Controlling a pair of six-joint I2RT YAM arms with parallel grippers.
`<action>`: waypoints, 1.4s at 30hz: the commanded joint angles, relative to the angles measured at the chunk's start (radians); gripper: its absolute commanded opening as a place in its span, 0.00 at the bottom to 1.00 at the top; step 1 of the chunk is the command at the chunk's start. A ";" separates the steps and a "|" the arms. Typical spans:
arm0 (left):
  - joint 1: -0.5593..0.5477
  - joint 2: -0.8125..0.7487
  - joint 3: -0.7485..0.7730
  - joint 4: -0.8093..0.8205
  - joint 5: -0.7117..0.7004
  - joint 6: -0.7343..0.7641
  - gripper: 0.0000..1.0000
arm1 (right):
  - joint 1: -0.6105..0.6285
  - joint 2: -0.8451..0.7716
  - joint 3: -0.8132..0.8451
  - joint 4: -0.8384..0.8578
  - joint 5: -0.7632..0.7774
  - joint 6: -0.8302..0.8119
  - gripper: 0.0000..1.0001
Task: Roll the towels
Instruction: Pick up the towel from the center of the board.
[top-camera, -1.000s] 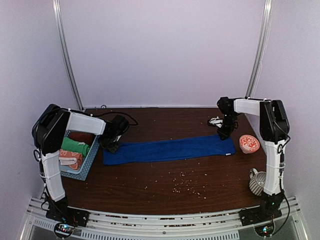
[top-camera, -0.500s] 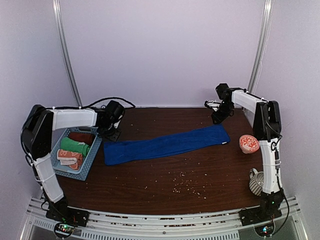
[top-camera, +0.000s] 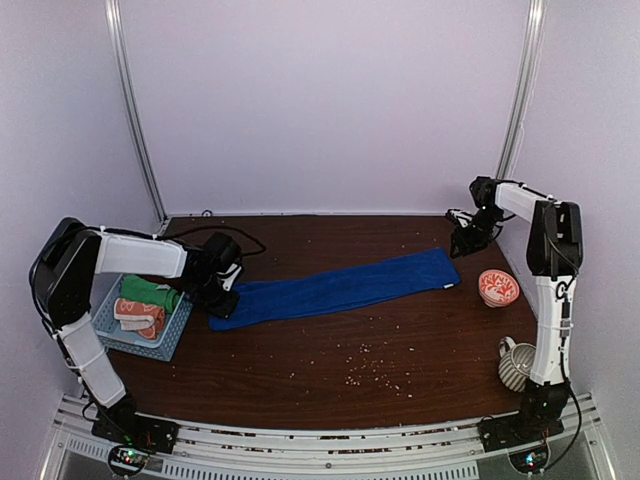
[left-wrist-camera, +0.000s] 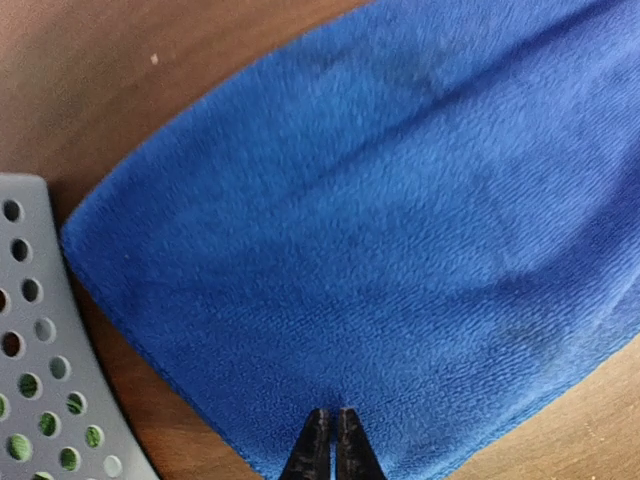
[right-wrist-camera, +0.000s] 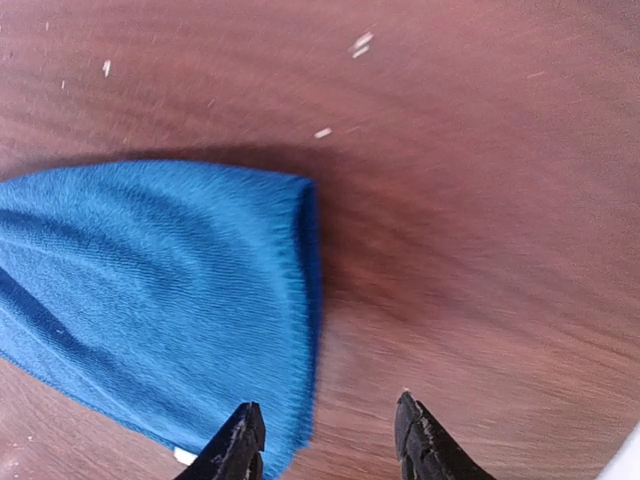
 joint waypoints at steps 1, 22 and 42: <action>-0.001 0.018 -0.025 0.021 0.013 -0.047 0.03 | 0.019 0.059 0.018 -0.049 -0.055 0.021 0.46; 0.000 0.073 -0.052 0.007 -0.009 -0.043 0.01 | 0.079 0.151 -0.010 -0.032 -0.119 0.017 0.28; -0.010 0.015 -0.022 0.012 -0.038 -0.031 0.06 | 0.052 0.068 0.002 0.014 0.098 0.063 0.00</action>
